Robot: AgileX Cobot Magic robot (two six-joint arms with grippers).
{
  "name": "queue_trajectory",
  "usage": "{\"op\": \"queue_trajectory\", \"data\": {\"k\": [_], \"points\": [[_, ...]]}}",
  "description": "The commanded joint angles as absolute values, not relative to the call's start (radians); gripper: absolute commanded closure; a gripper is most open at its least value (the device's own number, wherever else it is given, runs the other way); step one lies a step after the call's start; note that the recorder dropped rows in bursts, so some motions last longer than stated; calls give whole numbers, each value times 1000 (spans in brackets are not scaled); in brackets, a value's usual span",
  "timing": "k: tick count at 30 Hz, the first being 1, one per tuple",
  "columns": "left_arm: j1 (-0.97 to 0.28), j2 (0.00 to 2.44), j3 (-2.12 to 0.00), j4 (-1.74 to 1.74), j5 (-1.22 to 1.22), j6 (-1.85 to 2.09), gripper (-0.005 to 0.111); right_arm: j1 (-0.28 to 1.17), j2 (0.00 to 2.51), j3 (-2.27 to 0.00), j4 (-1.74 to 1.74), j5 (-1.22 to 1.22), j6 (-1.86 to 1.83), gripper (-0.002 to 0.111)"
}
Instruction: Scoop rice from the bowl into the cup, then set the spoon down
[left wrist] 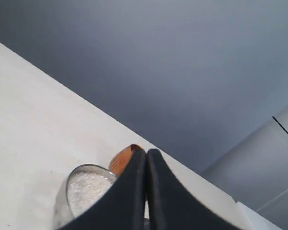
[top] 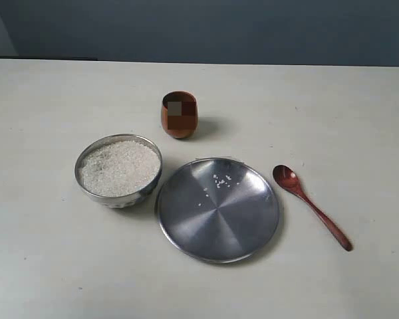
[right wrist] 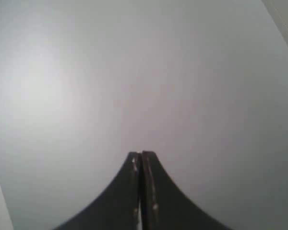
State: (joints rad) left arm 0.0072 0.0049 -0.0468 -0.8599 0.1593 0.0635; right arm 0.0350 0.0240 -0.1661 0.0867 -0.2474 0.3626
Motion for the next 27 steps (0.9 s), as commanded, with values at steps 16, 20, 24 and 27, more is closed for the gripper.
{"op": "queue_trajectory", "data": {"k": [16,20,24,27], "points": [[8,281,-524,-602,616,106,106,286,492,-563,-107,268,200,108],[8,434,-593,-464,735,36,106,318,592,-595,-107,331,146,108],[8,551,-628,-344,829,30,106,328,671,-597,-134,356,134,108],[8,609,-630,-265,860,27,106,328,751,-597,-136,373,124,108]]}}
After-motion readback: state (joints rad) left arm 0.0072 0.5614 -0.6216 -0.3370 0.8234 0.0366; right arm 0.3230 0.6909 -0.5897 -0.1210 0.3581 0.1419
